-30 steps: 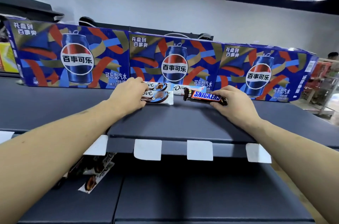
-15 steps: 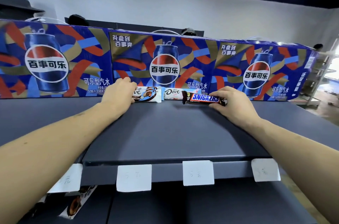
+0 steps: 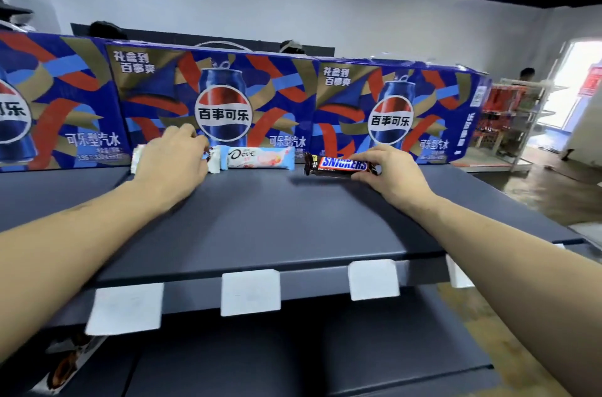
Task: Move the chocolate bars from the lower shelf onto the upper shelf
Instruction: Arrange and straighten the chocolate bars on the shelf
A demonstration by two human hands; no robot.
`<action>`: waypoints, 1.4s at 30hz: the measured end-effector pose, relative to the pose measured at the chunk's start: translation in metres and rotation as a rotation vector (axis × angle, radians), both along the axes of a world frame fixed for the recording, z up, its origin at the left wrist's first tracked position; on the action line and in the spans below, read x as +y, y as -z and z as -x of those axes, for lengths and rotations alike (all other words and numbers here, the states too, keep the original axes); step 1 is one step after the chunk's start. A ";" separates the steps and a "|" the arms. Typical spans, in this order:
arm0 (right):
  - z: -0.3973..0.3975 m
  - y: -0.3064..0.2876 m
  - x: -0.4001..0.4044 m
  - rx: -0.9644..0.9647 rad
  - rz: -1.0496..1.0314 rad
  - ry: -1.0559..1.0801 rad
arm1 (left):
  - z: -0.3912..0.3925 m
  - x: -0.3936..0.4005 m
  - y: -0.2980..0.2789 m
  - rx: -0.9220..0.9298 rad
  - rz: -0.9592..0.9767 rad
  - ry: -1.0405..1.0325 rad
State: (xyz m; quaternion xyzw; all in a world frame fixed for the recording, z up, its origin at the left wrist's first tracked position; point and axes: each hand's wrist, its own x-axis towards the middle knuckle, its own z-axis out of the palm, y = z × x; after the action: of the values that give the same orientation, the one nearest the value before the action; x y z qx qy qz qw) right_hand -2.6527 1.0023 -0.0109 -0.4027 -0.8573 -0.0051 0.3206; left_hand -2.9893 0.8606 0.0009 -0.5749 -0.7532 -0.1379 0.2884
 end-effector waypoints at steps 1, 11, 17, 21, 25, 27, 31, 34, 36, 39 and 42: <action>-0.008 0.001 0.004 0.001 0.002 -0.002 | -0.015 0.002 -0.002 0.002 -0.007 0.028; -0.069 0.002 0.045 -0.033 0.000 -0.080 | -0.145 0.038 -0.003 0.008 0.035 0.093; -0.087 0.006 0.062 -0.037 0.022 -0.125 | -0.184 0.046 0.003 -0.052 0.088 0.159; -0.088 0.006 0.069 -0.032 0.020 -0.138 | -0.192 0.056 0.004 -0.050 0.106 0.149; -0.089 0.005 0.080 -0.039 0.029 -0.096 | -0.195 0.069 0.001 -0.077 0.133 0.130; -0.089 0.006 0.087 -0.050 0.035 -0.074 | -0.195 0.076 0.000 -0.080 0.140 0.139; -0.084 0.006 0.100 -0.049 0.045 -0.056 | -0.197 0.089 0.001 -0.068 0.160 0.134; -0.076 0.008 0.107 -0.039 0.053 -0.035 | -0.194 0.095 0.004 -0.073 0.178 0.137; -0.071 0.009 0.110 -0.030 0.052 -0.020 | -0.191 0.098 0.006 -0.076 0.190 0.133; -0.067 0.010 0.112 -0.020 0.040 0.006 | -0.186 0.103 0.006 -0.064 0.194 0.141; -0.064 0.009 0.112 -0.016 0.034 0.034 | -0.181 0.108 0.005 -0.080 0.204 0.165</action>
State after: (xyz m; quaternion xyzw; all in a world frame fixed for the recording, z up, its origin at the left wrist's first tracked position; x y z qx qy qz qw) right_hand -2.5890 1.1143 -0.0198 -0.4224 -0.8529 0.0009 0.3068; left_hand -2.8085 0.9684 -0.0043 -0.6553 -0.7243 -0.1069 0.1858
